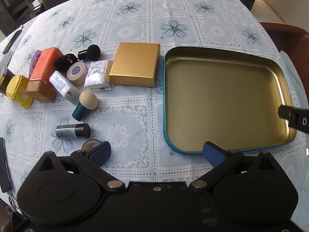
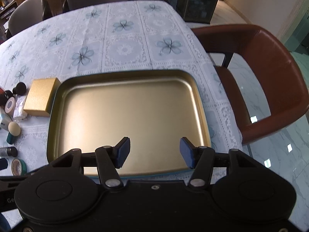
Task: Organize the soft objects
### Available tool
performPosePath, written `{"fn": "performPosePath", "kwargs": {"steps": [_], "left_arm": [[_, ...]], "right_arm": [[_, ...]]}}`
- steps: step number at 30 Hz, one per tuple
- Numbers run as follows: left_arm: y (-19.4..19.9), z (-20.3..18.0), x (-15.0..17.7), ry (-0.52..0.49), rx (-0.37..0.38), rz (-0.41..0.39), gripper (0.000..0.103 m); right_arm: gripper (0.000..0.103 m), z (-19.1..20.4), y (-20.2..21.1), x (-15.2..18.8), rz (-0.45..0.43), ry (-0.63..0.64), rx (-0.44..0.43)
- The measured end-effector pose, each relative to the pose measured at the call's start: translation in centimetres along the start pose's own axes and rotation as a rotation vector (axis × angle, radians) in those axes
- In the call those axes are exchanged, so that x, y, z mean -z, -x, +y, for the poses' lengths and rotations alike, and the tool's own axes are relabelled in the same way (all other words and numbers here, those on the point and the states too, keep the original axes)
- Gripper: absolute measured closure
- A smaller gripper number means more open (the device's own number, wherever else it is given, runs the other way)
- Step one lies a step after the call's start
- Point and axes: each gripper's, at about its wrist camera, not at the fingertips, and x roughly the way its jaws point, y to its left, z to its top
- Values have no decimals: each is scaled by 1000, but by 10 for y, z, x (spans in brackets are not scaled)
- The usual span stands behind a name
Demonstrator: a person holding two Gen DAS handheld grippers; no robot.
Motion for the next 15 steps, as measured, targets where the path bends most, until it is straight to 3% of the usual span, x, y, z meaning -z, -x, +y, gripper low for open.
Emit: {"fn": "performPosePath", "kwargs": {"steps": [5, 10, 13, 15], "left_arm": [[6, 39, 2, 53, 0, -38, 1], [13, 109, 6, 177, -54, -96, 1], [11, 156, 11, 258, -78, -86, 1], [7, 184, 14, 284, -99, -57, 1]], "right_arm": [[49, 21, 9, -6, -74, 20, -13], [49, 55, 19, -2, -155, 34, -63], [48, 84, 26, 5, -222, 79, -80], [48, 105, 27, 7, -220, 131, -134]]}}
